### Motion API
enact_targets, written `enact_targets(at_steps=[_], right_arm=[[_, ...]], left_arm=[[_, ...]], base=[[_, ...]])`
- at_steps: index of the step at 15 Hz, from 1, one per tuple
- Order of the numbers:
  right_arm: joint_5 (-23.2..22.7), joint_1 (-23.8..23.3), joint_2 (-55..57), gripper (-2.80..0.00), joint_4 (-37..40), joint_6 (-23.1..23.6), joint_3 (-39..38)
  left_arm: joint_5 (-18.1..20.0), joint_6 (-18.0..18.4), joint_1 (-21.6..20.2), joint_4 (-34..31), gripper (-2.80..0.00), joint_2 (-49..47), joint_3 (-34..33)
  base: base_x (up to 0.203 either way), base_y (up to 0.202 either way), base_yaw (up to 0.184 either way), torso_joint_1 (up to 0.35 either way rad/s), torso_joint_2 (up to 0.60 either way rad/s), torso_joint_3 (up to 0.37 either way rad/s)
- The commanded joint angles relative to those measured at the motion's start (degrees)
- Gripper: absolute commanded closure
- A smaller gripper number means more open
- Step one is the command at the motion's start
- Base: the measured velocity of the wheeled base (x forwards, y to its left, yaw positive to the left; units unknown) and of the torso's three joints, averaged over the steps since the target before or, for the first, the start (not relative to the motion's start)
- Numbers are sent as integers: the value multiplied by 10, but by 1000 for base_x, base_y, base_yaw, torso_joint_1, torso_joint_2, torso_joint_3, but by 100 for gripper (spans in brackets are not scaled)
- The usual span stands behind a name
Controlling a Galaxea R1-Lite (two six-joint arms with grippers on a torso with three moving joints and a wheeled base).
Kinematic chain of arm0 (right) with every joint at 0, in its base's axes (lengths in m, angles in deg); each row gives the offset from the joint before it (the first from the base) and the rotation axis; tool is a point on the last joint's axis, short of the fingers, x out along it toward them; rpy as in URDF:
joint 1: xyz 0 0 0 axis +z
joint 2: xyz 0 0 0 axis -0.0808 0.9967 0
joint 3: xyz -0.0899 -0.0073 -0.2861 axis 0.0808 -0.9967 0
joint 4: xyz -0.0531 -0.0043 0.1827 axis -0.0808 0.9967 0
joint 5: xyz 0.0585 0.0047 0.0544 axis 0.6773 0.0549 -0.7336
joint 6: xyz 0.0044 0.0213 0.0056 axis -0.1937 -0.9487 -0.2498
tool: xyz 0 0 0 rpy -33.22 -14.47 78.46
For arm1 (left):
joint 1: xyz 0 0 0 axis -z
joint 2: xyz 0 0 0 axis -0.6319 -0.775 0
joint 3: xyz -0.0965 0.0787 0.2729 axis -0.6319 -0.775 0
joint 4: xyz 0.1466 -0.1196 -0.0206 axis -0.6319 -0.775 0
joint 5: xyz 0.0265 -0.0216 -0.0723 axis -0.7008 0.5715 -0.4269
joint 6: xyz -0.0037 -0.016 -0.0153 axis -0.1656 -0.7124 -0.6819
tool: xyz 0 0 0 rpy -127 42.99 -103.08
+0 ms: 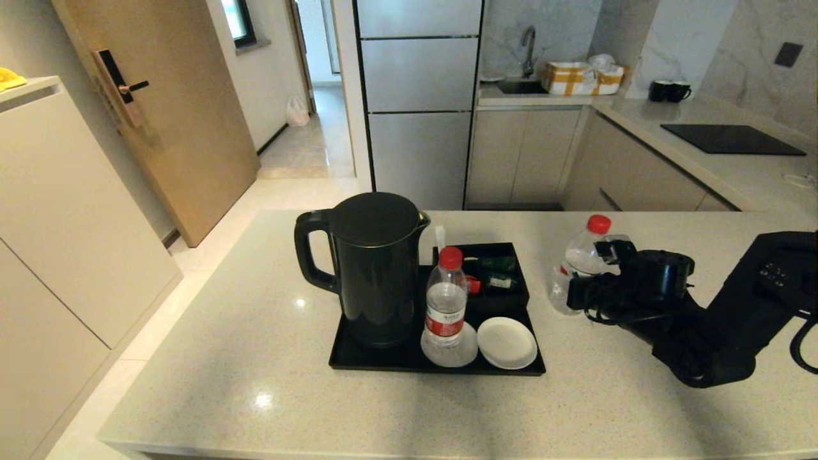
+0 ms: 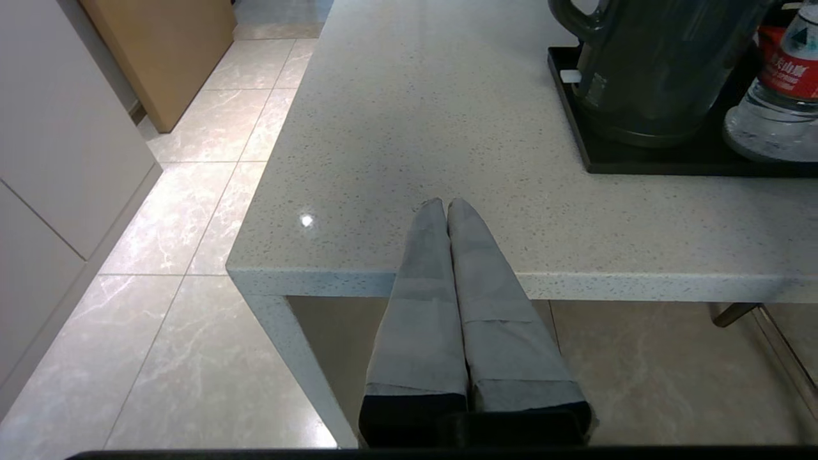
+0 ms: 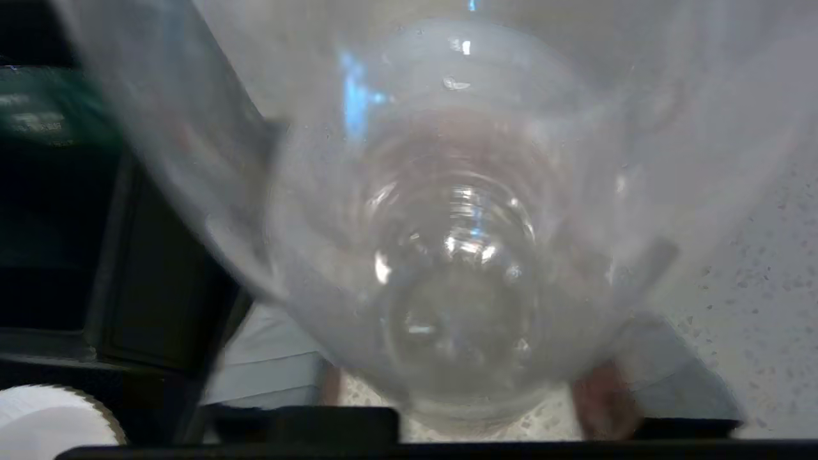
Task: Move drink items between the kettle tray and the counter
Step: Place it on the right
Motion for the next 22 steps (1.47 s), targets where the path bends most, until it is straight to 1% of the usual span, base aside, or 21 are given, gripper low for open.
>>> enact_targets(at_steps=[1,6,12,15,17,20,22], right_arm=[[0,-1,1,-280,-5,0,2],[-2,-2,-14,-280,-21,0,-5],[-3,-2,-51,-280,-22,0,-18],[-10,-3,-67,-280,-18,24,-35],[-11,-2,-83,-280,-22,36,-57],[-12,-3,-141,-280,-32,26,-143],[-13,-4,-172,-280,-29,21,-161]], left_arm=[[0,0,0,0,0,-1,-1],[0,0,0,0,0,-1,-1],[0,0,0,0,0,-1,-1],[0,0,0,0,0,-1,-1],[0,0,-1,0,0,-1,-1],[0,0,0,0,0,-1,-1],[0,0,-1,0,0,-1,-1]], base=[[0,0,0,0,0,0],[0,0,0,0,0,0],[0,0,0,0,0,0],[0,0,0,0,0,0],[0,0,0,0,0,0],[0,0,0,0,0,0],[0,0,0,0,0,0]])
